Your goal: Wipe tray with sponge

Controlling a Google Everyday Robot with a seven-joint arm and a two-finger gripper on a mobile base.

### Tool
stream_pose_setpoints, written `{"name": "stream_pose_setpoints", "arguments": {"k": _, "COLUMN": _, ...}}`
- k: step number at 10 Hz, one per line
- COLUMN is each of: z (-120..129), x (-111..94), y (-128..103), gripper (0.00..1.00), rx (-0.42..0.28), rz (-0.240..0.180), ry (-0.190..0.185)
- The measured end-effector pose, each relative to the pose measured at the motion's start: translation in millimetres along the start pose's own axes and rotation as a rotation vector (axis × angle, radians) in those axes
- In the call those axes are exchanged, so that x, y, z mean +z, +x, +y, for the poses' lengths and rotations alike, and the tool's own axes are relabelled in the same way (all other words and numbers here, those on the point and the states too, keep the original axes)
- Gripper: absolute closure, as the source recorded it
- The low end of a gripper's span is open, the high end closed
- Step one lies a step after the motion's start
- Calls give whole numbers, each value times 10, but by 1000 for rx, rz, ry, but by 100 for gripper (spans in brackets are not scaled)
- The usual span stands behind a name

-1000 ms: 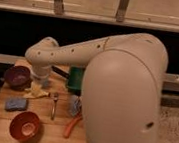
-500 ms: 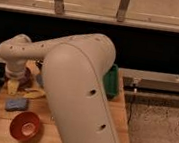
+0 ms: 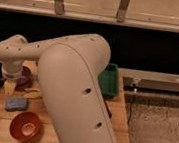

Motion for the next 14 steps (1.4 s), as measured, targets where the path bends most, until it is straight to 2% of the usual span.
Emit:
{"name": "stream_pose_setpoints", "arguments": {"k": 2, "z": 27, "x": 162, "y": -26, "gripper": 25, "rx": 4, "rz": -26, "ry": -25}}
{"name": "stream_pose_setpoints", "arguments": {"k": 4, "z": 142, "x": 506, "y": -138, "gripper": 25, "rx": 3, "rz": -56, "ry": -62}}
{"name": "stream_pose_setpoints", "arguments": {"k": 7, "z": 221, "x": 763, "y": -191, "gripper": 25, "rx": 20, "rz": -71, "ry": -101}}
{"name": "stream_pose_setpoints", "arguments": {"k": 12, "z": 225, "x": 762, "y": -212, "gripper": 25, "rx": 20, "rz": -71, "ry": -104}}
{"name": "stream_pose_setpoints", "arguments": {"k": 14, "z": 212, "x": 798, "y": -138, "gripper": 25, "rx": 58, "rz": -48, "ry": -116}}
